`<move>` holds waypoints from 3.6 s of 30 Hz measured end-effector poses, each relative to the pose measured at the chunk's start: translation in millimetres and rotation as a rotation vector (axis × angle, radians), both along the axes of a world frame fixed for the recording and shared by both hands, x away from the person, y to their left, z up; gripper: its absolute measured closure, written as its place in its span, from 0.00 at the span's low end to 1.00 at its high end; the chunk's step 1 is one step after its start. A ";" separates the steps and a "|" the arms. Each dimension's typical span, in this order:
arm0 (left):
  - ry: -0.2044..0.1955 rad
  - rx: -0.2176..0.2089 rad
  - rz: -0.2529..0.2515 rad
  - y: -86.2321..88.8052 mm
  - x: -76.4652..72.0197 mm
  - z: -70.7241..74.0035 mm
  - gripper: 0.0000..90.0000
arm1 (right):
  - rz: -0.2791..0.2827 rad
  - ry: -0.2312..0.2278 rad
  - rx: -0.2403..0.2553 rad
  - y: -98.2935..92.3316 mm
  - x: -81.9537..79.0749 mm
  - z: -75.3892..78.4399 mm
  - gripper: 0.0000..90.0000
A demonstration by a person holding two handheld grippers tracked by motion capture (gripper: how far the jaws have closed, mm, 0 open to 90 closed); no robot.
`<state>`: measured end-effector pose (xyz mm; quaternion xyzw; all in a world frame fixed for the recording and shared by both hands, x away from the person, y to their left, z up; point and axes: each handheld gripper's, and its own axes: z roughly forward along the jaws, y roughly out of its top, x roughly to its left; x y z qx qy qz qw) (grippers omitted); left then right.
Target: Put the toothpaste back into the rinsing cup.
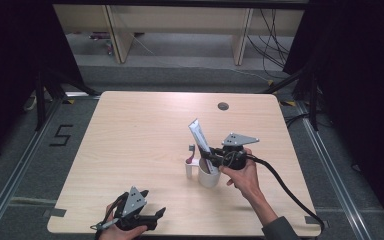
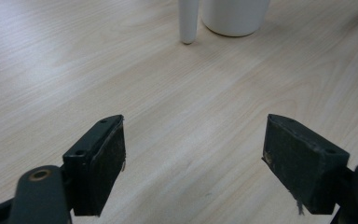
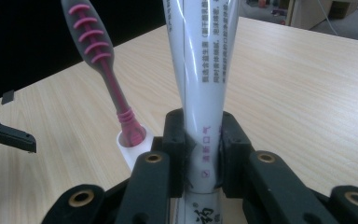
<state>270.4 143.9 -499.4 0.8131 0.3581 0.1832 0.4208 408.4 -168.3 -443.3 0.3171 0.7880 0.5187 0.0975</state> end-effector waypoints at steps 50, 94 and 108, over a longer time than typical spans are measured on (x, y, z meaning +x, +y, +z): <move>0.004 -0.023 0.007 -1.8 -0.9 -1.1 0.23 | 0.039 -0.036 -0.179 -7.4 -21.3 -10.7 0.84; -0.001 -0.004 0.006 0.3 -0.7 -0.7 0.23 | -0.083 -0.057 -0.099 -42.5 -37.2 20.7 0.49; -0.001 -0.022 0.016 2.0 -2.7 -0.7 0.23 | -0.115 -0.058 -0.119 -61.1 -40.6 22.2 0.47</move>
